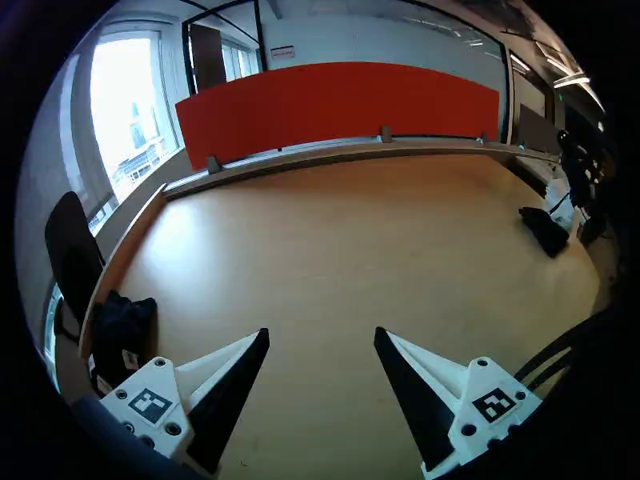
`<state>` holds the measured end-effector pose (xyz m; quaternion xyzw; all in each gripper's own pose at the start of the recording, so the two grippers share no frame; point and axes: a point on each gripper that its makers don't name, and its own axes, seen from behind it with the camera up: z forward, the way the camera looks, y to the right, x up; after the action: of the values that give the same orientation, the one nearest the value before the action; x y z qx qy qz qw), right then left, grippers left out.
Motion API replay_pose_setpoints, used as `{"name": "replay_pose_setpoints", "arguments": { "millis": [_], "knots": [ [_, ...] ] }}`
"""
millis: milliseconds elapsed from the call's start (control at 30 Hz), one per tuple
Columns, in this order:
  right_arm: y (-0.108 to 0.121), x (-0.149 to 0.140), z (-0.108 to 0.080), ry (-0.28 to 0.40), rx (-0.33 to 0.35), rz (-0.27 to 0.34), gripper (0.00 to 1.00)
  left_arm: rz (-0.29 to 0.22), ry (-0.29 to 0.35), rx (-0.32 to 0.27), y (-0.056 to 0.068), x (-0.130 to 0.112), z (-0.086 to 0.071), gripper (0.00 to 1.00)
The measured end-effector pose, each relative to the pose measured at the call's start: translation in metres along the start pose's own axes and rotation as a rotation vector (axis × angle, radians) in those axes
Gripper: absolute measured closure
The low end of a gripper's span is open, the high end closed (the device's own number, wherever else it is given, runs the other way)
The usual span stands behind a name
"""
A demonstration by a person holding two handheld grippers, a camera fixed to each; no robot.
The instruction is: Fold towel
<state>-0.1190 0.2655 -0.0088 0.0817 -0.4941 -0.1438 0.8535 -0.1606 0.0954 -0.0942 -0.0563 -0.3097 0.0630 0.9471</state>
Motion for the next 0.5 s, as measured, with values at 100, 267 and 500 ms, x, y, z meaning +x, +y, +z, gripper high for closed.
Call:
{"name": "replay_pose_setpoints", "arguments": {
  "millis": [100,267,500],
  "knots": [
    [0.0001,-0.0003,0.0011,-0.003,0.000,-0.003,0.53,0.000,-0.002,0.001,-0.0003,-0.0006,-0.0001,0.02],
    [0.0019,-0.0018,0.0018,-0.009,-0.006,-0.006,0.73,0.000,-0.004,0.003,-0.0010,-0.0015,-0.0006,0.02],
    [0.0003,-0.0011,0.0020,0.002,-0.003,-0.012,0.92,0.003,-0.007,0.002,-0.0002,-0.0024,-0.0001,0.02]
  ]
}}
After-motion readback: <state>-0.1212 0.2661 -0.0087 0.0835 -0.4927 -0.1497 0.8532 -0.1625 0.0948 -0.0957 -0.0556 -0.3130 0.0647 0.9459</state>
